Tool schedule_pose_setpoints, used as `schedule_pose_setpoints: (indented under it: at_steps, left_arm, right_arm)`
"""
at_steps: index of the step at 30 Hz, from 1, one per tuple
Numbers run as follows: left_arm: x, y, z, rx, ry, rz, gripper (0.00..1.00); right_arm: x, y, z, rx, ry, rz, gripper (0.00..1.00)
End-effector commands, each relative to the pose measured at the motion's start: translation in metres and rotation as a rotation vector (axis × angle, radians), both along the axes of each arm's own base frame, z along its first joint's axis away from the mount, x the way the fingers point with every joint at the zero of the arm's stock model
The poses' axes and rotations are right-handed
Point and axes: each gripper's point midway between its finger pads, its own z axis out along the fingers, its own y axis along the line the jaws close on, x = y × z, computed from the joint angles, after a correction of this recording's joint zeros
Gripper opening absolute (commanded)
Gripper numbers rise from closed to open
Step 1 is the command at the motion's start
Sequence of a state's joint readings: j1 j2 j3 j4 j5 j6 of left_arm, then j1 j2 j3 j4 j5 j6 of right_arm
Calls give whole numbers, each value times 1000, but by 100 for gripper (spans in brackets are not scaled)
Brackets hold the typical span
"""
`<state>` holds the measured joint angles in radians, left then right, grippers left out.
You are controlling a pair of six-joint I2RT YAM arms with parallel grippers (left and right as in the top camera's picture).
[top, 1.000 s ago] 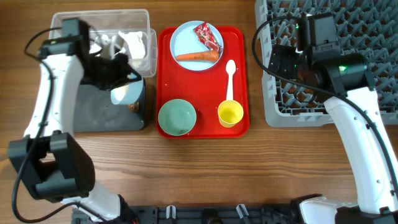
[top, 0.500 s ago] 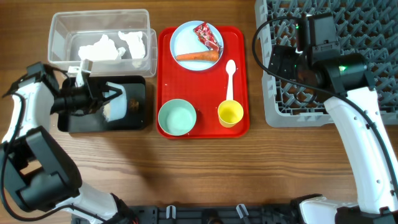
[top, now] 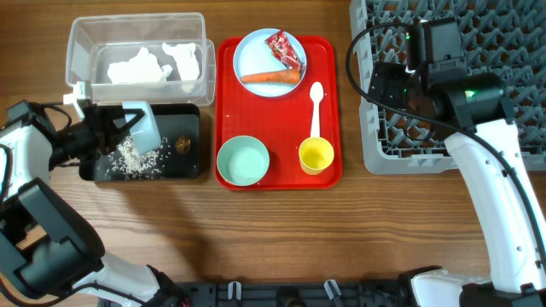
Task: Sort waste into correct bins and load items into the dishwasher rack
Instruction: 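Tilt the white bowl over the black tray to pour out the rice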
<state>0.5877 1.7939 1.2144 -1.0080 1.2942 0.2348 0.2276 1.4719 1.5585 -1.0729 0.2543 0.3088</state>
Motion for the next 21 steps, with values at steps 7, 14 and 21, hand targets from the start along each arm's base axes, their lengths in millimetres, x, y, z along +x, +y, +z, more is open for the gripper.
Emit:
schedule_pose_setpoints:
  at_steps: [7,14,21]
  left_arm:
    - [2,-2,39,-179,-124,15,4]
    - [2,-2,50,-251,-133,20,4]
    - [2,-2,50,-276,-95,26,4]
  right_arm:
    - [2,1,-3,-1,9,17,100]
    - [3,2,-3,2,9,19,100]
    - [3,2,-2,3,6,19,100]
